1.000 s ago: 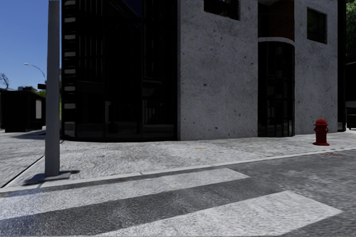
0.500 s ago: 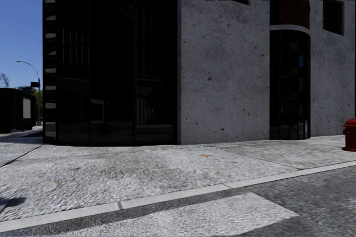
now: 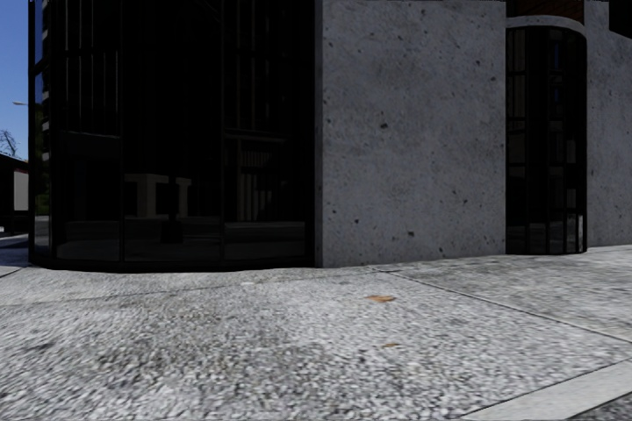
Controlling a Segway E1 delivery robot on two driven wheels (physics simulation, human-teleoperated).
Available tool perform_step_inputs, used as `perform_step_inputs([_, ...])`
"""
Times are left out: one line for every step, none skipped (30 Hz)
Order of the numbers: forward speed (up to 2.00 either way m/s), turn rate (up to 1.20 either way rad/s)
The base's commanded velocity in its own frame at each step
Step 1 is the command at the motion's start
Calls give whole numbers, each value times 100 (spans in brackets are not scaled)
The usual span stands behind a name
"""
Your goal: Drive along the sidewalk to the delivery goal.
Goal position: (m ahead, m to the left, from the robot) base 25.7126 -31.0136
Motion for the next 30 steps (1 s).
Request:
perform_step_inputs([200, 0])
perform_step_inputs([200, 0])
perform_step_inputs([195, 0])
perform_step_inputs([186, 0])
perform_step_inputs([172, -3])
perform_step_inputs([164, -12])
perform_step_inputs([161, -20])
perform_step_inputs([161, -20])
perform_step_inputs([159, -23])
perform_step_inputs([156, -32])
perform_step_inputs([152, -38])
perform_step_inputs([147, -44])
perform_step_inputs([147, -44])
perform_step_inputs([142, -49])
perform_step_inputs([140, -52])
perform_step_inputs([138, -54])
perform_step_inputs([137, -56])
perform_step_inputs([137, -58])
perform_step_inputs([137, -60])
perform_step_inputs([137, -62])
perform_step_inputs([137, -62])
perform_step_inputs([137, -64])
perform_step_inputs([137, -65])
perform_step_inputs([137, -68])
perform_step_inputs([137, -71])
perform_step_inputs([137, -71])
perform_step_inputs([137, -72])
perform_step_inputs([137, -73])
perform_step_inputs([137, -73])
perform_step_inputs([137, -73])
